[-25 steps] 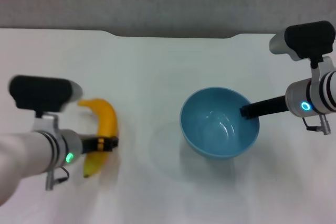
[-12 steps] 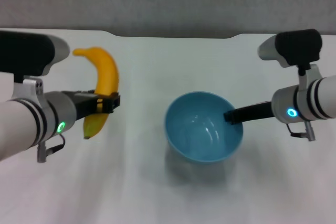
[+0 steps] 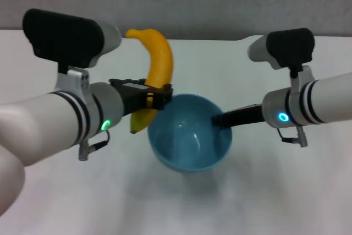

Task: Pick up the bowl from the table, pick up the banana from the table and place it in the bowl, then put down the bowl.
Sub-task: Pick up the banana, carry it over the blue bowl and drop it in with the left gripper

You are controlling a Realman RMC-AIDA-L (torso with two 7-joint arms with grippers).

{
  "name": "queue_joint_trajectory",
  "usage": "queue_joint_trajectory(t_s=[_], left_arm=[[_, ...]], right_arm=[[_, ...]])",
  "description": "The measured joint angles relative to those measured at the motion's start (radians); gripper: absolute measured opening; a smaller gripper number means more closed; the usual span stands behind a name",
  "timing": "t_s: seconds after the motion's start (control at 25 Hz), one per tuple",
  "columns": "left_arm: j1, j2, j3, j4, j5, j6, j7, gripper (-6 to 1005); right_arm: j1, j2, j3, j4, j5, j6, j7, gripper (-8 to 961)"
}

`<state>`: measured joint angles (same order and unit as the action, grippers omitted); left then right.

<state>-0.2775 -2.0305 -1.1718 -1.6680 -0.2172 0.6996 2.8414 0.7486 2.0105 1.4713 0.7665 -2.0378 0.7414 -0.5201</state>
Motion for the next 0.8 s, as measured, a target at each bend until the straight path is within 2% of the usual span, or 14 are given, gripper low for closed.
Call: queue_joint_trajectory(t_s=[0.44,0.8], left_arm=[[-0.023,-0.001,0.051,0.055,-0.038,-0.086,-0.001,498],[-0.052,0.0,0.074,0.126,-0.072,-0.133,-0.001,559]], right_arm=[[0.019,0.001,-0.056,-0.003,0.043,-0.026,0.0,73],[0.023,0.0,-0.059,0.004,0.054,-0.021,-0.001,75]])
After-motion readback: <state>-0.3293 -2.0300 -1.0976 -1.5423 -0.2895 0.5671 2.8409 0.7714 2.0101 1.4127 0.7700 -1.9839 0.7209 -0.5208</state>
